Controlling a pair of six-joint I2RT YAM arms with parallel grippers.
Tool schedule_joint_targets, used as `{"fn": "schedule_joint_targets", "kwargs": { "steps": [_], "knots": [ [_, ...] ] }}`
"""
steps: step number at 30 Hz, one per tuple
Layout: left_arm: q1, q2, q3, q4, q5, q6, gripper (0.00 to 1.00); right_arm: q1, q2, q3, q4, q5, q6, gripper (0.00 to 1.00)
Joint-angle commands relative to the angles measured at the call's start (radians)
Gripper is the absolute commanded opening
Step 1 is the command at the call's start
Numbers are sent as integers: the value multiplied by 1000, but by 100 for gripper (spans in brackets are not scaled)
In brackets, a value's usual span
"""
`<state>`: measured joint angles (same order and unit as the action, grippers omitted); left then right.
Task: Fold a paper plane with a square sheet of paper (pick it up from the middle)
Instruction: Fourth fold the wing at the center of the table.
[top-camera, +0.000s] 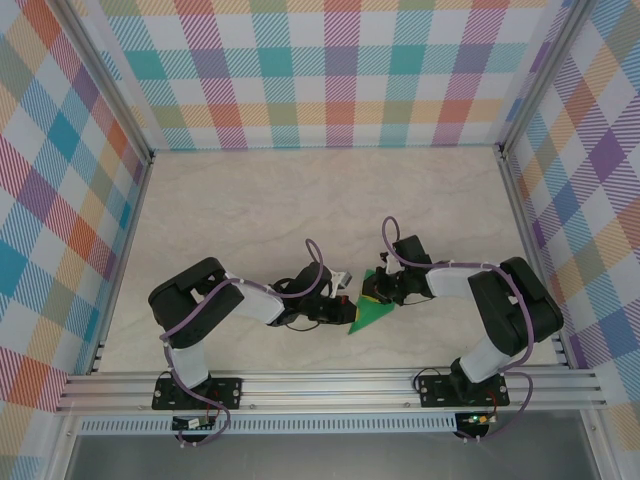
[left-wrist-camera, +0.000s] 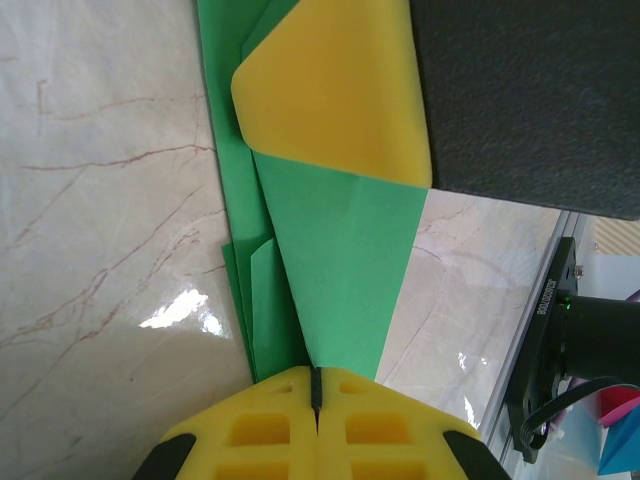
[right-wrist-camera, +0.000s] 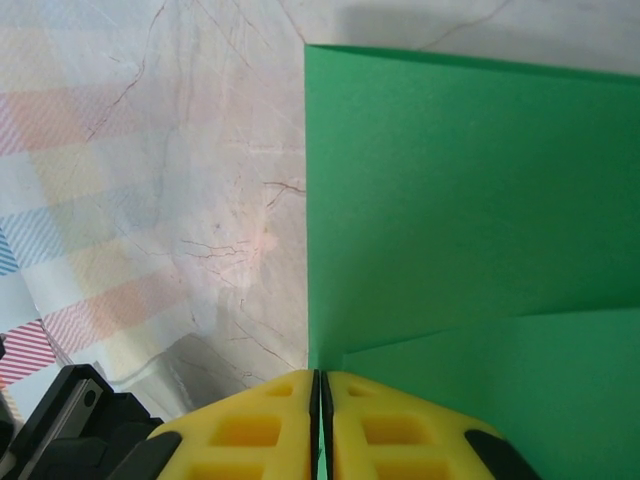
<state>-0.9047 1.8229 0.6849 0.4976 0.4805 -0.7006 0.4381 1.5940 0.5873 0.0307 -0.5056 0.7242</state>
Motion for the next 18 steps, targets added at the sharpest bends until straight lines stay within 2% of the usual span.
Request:
{"fn": "schedule_joint_targets", "kwargs": {
  "steps": [1, 4, 9, 18],
  "knots": [
    [4, 40, -36, -96, -76, -4, 0, -2, -47, -18, -4, 10, -19, 13],
    [4, 43, -49, -77, -95, -37, 0, -4, -111, -20, -21, 4, -19, 14],
    [4, 47, -80, -23, -120, -87, 0, -8, -185, -27, -79, 74, -16, 15],
    [4, 59, -92, 6, -123, -105, 0, -10, -112, -18, -28, -26, -16, 15]
  ]
}}
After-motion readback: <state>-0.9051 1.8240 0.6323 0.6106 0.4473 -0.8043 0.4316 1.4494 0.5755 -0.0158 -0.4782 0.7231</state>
